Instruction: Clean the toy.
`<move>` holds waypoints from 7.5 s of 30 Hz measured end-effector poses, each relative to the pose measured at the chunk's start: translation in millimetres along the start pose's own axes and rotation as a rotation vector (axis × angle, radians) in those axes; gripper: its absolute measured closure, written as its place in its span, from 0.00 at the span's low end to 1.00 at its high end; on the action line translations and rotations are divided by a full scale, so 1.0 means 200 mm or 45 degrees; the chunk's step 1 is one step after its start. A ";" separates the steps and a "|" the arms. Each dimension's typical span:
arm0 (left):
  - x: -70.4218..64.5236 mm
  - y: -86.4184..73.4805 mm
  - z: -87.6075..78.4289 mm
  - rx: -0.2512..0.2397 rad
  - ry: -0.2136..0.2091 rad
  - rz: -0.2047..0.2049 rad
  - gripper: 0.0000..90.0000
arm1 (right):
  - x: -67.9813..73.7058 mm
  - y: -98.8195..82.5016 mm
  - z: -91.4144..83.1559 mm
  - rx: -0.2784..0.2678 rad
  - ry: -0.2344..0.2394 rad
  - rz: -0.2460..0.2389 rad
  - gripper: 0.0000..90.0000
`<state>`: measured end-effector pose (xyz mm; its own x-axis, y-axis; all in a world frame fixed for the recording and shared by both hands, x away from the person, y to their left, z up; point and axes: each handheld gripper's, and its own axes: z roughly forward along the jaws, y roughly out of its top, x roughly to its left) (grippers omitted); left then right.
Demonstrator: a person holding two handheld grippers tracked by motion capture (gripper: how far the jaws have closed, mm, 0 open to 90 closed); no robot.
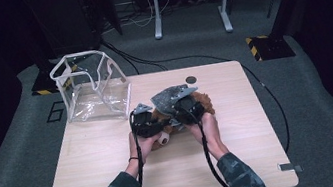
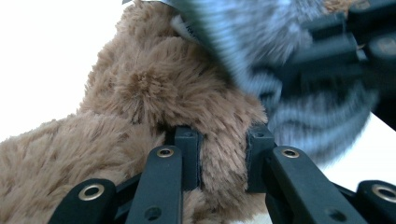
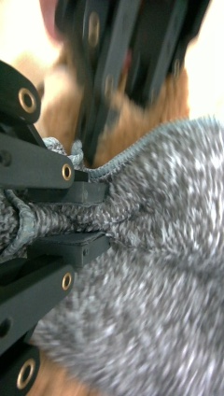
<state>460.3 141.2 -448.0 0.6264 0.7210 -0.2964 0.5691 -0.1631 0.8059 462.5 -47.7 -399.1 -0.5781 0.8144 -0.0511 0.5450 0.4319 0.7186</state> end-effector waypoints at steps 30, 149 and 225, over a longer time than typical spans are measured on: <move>0.02 0.02 0.01 0.025 -0.005 -0.002 0.81 | -0.37 -0.08 -0.07 -0.015 -0.144 0.252 0.87; 0.06 -0.17 -0.19 -0.109 0.181 -0.018 0.24 | -0.27 -0.16 0.02 0.025 0.015 0.251 0.87; 0.18 -0.49 -0.07 0.077 0.053 -0.096 0.91 | 0.08 -0.02 -0.02 0.042 -0.053 -0.088 0.44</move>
<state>420.0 193.7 -530.0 0.5586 0.7599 -0.3324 0.6455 -0.1467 0.7495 449.2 -37.8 -400.0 -0.5893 0.7976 -0.1290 0.5251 0.4994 0.6891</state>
